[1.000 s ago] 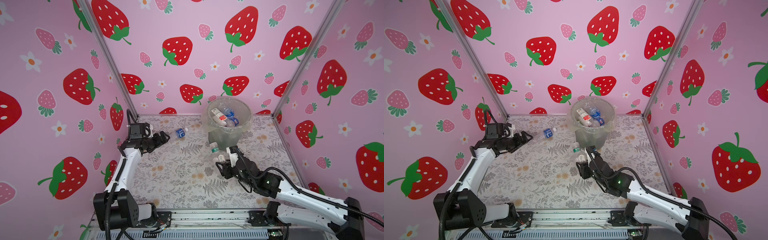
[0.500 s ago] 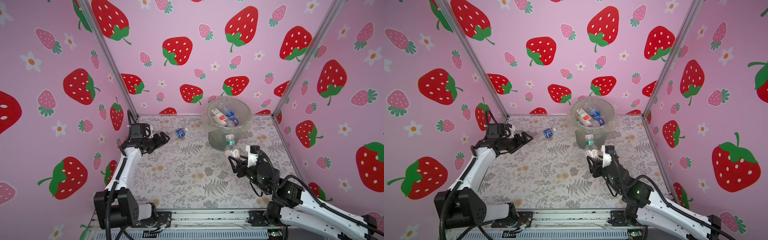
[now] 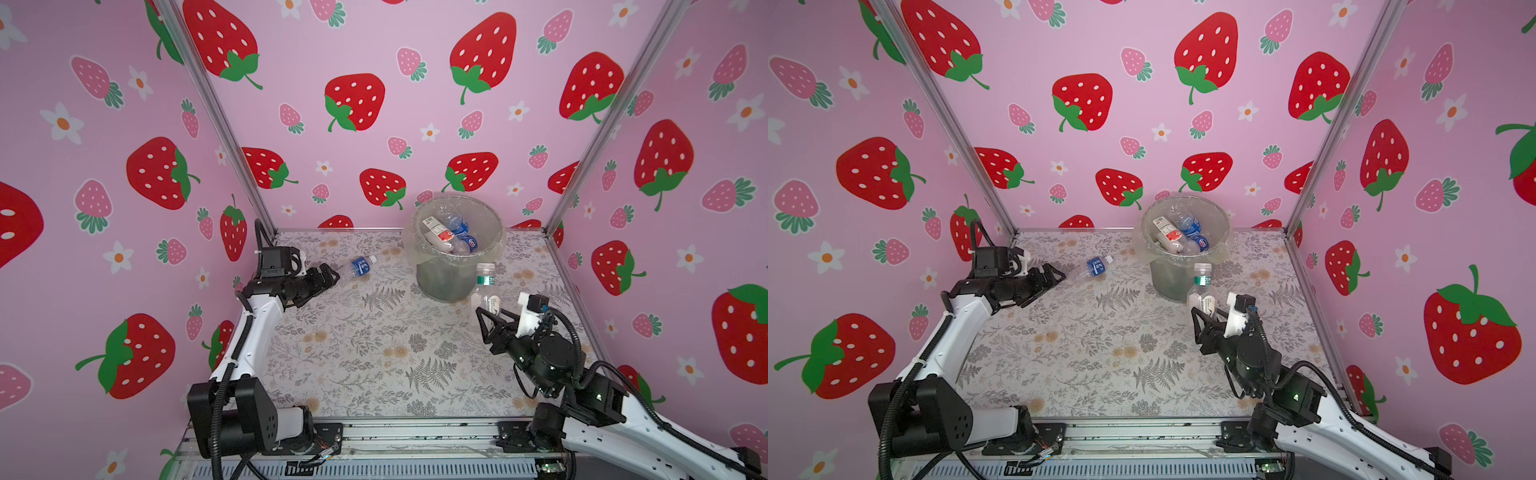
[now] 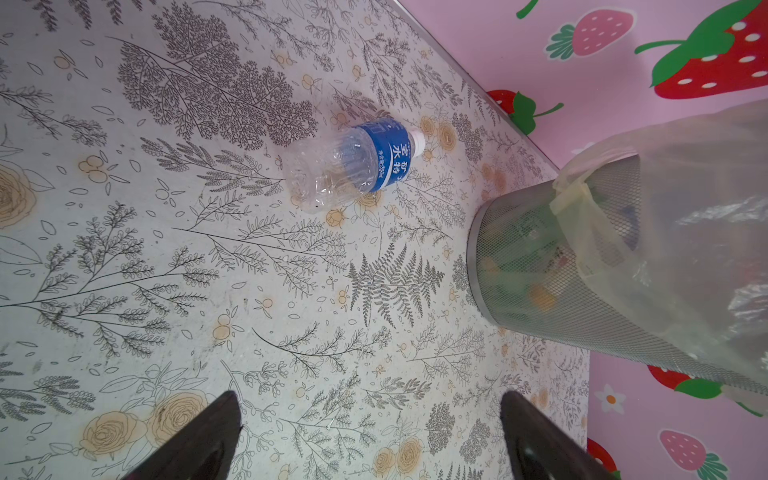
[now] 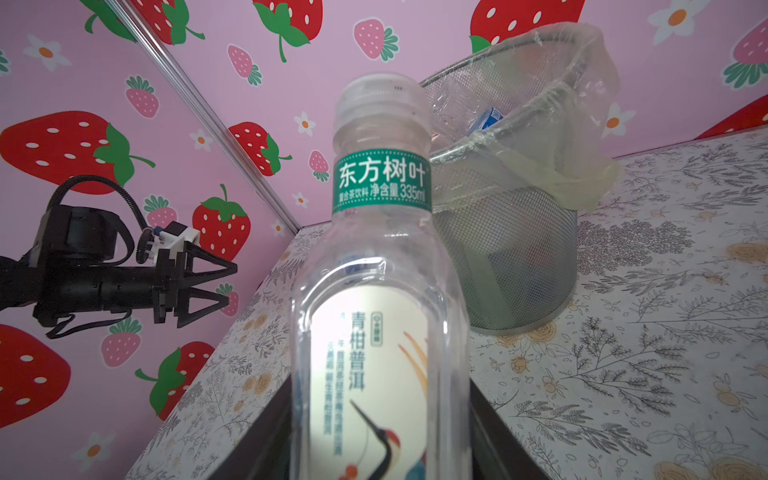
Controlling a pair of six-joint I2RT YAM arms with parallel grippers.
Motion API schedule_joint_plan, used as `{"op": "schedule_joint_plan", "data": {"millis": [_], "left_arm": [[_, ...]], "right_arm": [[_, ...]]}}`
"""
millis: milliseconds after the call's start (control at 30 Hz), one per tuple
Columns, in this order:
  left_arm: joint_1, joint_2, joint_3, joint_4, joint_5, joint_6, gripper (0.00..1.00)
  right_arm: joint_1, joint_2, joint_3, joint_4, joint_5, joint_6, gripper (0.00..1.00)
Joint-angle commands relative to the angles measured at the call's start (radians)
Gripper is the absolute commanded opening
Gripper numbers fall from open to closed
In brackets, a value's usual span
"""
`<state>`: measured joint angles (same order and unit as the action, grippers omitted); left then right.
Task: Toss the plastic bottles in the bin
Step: 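Lift the green-labelled bottle with the right gripper and carry it over the bin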
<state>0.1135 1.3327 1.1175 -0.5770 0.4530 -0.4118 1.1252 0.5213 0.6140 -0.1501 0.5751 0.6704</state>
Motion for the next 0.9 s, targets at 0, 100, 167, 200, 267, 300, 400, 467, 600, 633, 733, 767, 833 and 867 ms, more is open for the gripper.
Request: {"op": "schedule_joint_plan", "data": {"millis": [0, 100, 167, 200, 267, 300, 400, 467, 600, 633, 733, 767, 833, 867], "left_arm": [[0.002, 0.007, 0.033, -0.012, 0.005, 0.012, 0.99], [0.003, 0.008, 0.033, -0.013, 0.006, 0.011, 0.99], [0.003, 0.009, 0.033, -0.014, 0.006, 0.012, 0.99], [0.003, 0.009, 0.032, -0.013, 0.006, 0.010, 0.99], [0.001, 0.007, 0.034, -0.014, 0.007, 0.011, 0.99], [0.002, 0.006, 0.033, -0.015, 0.007, 0.011, 0.99], [0.001, 0.005, 0.033, -0.013, 0.009, 0.010, 0.99], [0.001, 0.004, 0.033, -0.012, 0.013, 0.008, 0.99], [0.002, 0.005, 0.033, -0.011, 0.021, 0.005, 0.99], [0.001, 0.006, 0.033, -0.012, 0.023, 0.005, 0.99], [0.002, 0.005, 0.034, -0.012, 0.024, 0.004, 0.99], [0.002, 0.004, 0.033, -0.012, 0.024, 0.004, 0.99], [0.001, 0.003, 0.034, -0.011, 0.024, 0.004, 0.99], [0.000, 0.001, 0.034, -0.012, 0.025, 0.004, 0.99]], "right_arm": [[0.006, 0.030, 0.029, 0.025, 0.060, -0.016, 0.53], [0.005, 0.117, 0.112, -0.028, 0.093, -0.016, 0.53], [0.004, 0.179, 0.181, -0.068, 0.114, -0.024, 0.53], [0.004, 0.200, 0.204, -0.077, 0.126, -0.026, 0.53], [0.004, 0.213, 0.219, -0.068, 0.138, -0.035, 0.53], [0.004, 0.212, 0.219, -0.057, 0.143, -0.040, 0.53], [0.004, 0.200, 0.216, -0.034, 0.158, -0.051, 0.53], [0.004, 0.200, 0.227, -0.028, 0.169, -0.064, 0.53], [-0.003, 0.259, 0.324, -0.014, 0.211, -0.136, 0.54], [-0.017, 0.295, 0.376, -0.020, 0.207, -0.171, 0.55], [-0.148, 0.479, 0.616, -0.136, 0.142, -0.208, 0.56], [-0.217, 0.536, 0.685, -0.172, 0.071, -0.215, 0.57], [-0.383, 0.657, 0.828, -0.239, -0.143, -0.200, 0.62], [-0.430, 0.705, 0.884, -0.263, -0.198, -0.197, 0.70]]}}
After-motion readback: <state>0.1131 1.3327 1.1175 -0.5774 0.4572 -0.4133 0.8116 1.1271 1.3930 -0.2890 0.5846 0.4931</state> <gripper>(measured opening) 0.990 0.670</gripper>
